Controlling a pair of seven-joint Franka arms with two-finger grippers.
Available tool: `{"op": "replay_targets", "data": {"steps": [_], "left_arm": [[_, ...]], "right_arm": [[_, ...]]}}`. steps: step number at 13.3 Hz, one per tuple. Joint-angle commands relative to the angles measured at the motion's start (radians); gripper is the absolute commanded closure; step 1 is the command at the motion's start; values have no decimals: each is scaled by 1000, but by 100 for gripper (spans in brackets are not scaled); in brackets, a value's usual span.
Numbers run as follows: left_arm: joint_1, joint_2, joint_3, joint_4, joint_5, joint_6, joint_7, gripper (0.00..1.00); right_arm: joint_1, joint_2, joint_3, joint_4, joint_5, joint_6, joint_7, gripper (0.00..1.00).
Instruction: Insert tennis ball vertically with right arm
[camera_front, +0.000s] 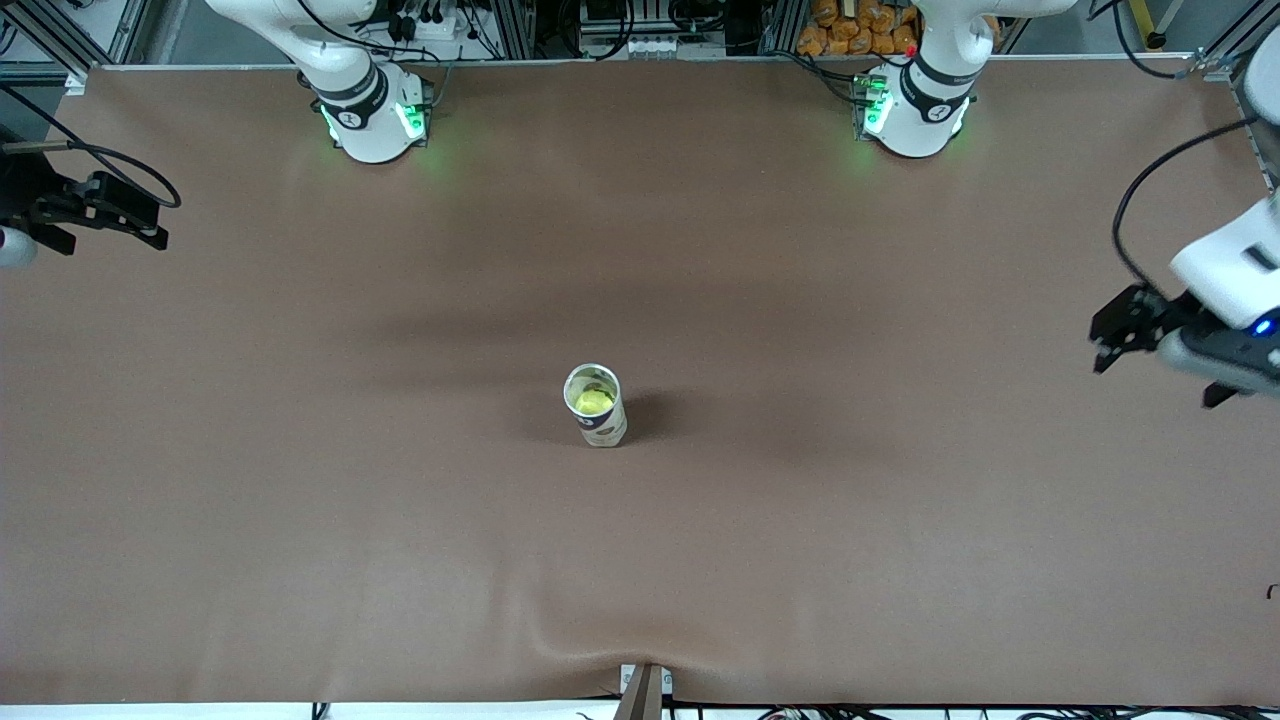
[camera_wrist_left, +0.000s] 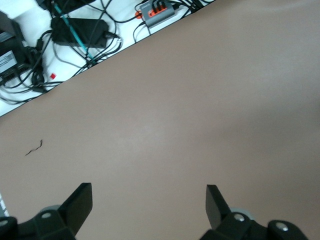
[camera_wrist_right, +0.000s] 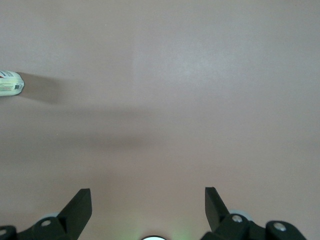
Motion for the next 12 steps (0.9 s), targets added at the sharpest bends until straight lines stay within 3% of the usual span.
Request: {"op": "replay_targets", "data": {"steps": [1, 8, 12], "left_arm": [[17, -66, -1, -20, 22, -75, -70, 0], [54, -128, 2, -42, -58, -124, -100, 0], [44, -230, -9, -165, -78, -122, -199, 0]], "right_arm": [[-15, -8, 10, 4, 9, -4, 3, 0], [-17, -8, 10, 4, 9, -6, 3, 0], [-14, -8, 12, 4, 9, -6, 3, 0]]}}
